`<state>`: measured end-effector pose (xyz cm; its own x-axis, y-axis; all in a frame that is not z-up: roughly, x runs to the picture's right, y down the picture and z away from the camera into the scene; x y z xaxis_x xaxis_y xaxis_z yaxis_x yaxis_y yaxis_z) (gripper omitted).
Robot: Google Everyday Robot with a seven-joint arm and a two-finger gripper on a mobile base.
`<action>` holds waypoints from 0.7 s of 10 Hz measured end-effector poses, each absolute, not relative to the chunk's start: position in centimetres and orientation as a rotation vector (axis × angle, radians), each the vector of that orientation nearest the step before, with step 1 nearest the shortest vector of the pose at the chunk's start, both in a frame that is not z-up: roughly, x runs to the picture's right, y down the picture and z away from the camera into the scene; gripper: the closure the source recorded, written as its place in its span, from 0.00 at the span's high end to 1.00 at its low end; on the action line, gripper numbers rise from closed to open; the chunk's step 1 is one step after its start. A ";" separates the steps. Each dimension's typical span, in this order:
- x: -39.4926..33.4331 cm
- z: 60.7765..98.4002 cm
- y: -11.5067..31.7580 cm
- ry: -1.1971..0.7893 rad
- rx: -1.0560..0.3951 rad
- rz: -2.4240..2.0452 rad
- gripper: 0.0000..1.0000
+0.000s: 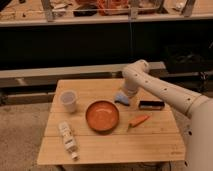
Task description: Wipe the white sponge on the table
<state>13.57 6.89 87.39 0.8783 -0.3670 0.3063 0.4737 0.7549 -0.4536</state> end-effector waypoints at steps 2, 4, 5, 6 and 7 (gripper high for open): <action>13.7 87.7 7.0 -0.209 -0.553 -0.451 0.80; 13.4 88.0 7.0 -0.214 -0.557 -0.415 0.80; 13.4 88.1 7.1 -0.215 -0.559 -0.412 0.80; 13.5 88.2 7.1 -0.216 -0.561 -0.406 0.80; 13.6 88.4 7.1 -0.218 -0.563 -0.398 0.80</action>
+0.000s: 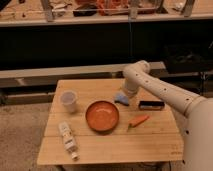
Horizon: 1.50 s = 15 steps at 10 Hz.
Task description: Wipe the white sponge on the table
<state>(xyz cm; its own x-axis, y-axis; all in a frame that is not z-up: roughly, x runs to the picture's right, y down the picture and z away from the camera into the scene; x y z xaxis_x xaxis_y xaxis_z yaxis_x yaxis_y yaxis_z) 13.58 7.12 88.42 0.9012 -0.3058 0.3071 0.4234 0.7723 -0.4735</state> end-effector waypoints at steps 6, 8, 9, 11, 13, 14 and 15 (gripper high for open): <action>13.6 89.6 7.0 -0.234 -0.568 -0.369 0.80; 13.5 90.2 6.9 -0.238 -0.570 -0.357 0.80; 13.4 90.4 6.9 -0.240 -0.571 -0.352 0.80; 13.4 91.0 6.8 -0.241 -0.573 -0.339 0.80; 13.6 91.4 6.7 -0.240 -0.576 -0.326 0.80; 13.6 91.8 6.6 -0.242 -0.578 -0.327 0.80; 13.5 92.0 6.6 -0.245 -0.580 -0.329 0.80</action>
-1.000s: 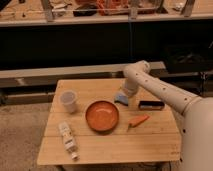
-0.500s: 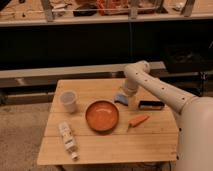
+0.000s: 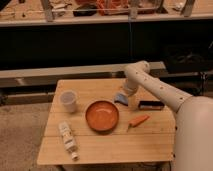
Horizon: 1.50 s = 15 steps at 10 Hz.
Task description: Wipe the white sponge on the table
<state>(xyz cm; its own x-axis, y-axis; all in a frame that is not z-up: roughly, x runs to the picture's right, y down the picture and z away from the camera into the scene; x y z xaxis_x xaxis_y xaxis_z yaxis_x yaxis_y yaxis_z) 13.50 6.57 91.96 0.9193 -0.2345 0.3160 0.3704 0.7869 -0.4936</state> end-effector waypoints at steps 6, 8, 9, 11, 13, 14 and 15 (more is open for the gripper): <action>13.6 93.6 6.1 -0.250 -0.592 -0.306 0.80; 13.5 93.8 6.3 -0.253 -0.602 -0.306 0.80; 13.6 94.1 6.5 -0.257 -0.607 -0.299 0.80; 13.7 94.4 6.6 -0.262 -0.611 -0.293 0.80; 13.6 94.8 6.8 -0.267 -0.616 -0.289 0.80; 13.6 94.9 6.8 -0.268 -0.618 -0.286 0.80; 13.5 95.0 6.9 -0.271 -0.620 -0.282 0.80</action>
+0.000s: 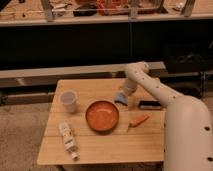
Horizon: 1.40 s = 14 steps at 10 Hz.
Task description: Wipe the white sponge on the table
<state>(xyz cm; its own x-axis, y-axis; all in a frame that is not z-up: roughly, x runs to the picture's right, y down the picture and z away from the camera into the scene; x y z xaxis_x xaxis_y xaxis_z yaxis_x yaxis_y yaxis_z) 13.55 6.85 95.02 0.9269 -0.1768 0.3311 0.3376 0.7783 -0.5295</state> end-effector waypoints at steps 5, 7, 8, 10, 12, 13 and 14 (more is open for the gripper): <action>13.6 95.5 7.3 -0.274 -0.630 -0.283 0.80; 13.7 95.6 7.5 -0.273 -0.636 -0.282 0.80; 13.8 95.7 7.6 -0.272 -0.637 -0.280 0.79; 13.8 95.8 7.8 -0.272 -0.639 -0.276 0.79; 13.7 95.9 7.9 -0.271 -0.642 -0.276 0.74; 13.6 96.0 8.0 -0.271 -0.642 -0.274 0.66; 13.6 96.1 8.0 -0.271 -0.642 -0.273 0.53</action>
<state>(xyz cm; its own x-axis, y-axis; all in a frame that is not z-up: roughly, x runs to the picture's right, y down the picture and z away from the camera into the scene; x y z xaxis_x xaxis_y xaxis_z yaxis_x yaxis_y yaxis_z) 13.58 7.98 96.05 0.9294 -0.1648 0.3303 0.3310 0.7680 -0.5482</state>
